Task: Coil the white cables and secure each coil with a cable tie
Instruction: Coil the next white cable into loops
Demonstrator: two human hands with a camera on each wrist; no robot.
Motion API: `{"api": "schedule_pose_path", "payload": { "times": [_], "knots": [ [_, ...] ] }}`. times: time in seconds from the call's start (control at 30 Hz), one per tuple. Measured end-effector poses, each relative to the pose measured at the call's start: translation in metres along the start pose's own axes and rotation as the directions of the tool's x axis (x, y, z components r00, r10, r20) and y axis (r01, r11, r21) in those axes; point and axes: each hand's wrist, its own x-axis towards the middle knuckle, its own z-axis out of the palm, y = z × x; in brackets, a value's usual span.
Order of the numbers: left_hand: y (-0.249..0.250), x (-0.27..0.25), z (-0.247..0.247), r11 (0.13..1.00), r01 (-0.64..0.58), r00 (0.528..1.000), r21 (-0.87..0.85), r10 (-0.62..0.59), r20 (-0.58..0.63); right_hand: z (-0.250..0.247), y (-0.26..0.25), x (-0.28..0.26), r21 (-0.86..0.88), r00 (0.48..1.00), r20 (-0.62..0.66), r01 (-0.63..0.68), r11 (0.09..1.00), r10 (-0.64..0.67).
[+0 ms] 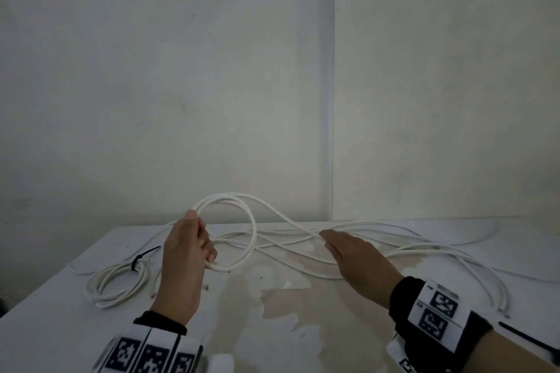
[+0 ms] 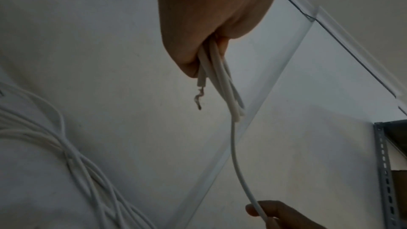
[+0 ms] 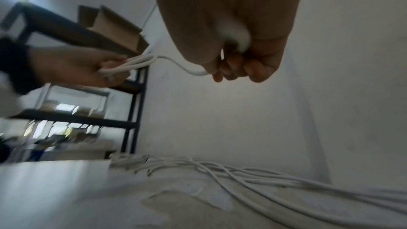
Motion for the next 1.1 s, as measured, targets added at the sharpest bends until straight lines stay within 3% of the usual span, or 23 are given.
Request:
{"api": "schedule_pose_path", "payload": {
  "times": [0.07,0.2,0.33,0.53,0.63,0.7,0.9,1.0,1.1],
  "knots": [
    [0.0,0.002,0.0,0.996,-0.062,0.998,0.058,0.064,-0.024,0.005,-0.008,-0.002,-0.191,0.988,-0.073,0.123,0.974,-0.139],
    [-0.005,0.003,0.005,0.979,-0.136,0.989,0.153,0.142,-0.034,0.013,-0.025,-0.01,-0.39,0.95,-0.13,0.215,0.895,-0.285],
    [-0.015,-0.001,0.016,0.972,-0.144,0.989,0.188,0.149,-0.013,0.024,-0.047,-0.023,-0.447,0.921,-0.068,0.315,0.837,-0.383],
    [-0.035,-0.017,0.028,0.887,-0.231,0.97,0.401,0.182,0.159,0.018,-0.077,-0.03,-0.476,0.878,-0.098,0.372,0.797,-0.468],
    [-0.038,-0.022,0.031,0.894,-0.202,0.974,0.401,0.14,0.178,0.007,-0.083,-0.033,-0.513,0.897,-0.013,0.374,0.773,-0.442],
    [-0.035,-0.023,0.031,0.908,-0.196,0.975,0.371,0.139,0.174,0.002,-0.083,-0.033,-0.533,0.933,0.052,0.329,0.78,-0.357],
    [-0.027,-0.017,0.026,0.924,-0.221,0.975,0.313,0.214,0.058,-0.011,-0.073,-0.028,-0.529,0.986,0.023,0.15,0.835,-0.163],
    [-0.034,-0.017,0.027,0.891,-0.232,0.972,0.39,0.227,0.061,-0.006,-0.071,-0.03,-0.531,0.985,0.047,0.165,0.831,-0.166],
    [-0.041,-0.028,0.036,0.854,-0.261,0.963,0.45,0.201,0.178,0.0,-0.076,-0.031,-0.525,0.963,0.087,0.261,0.81,-0.255]
  ]
}}
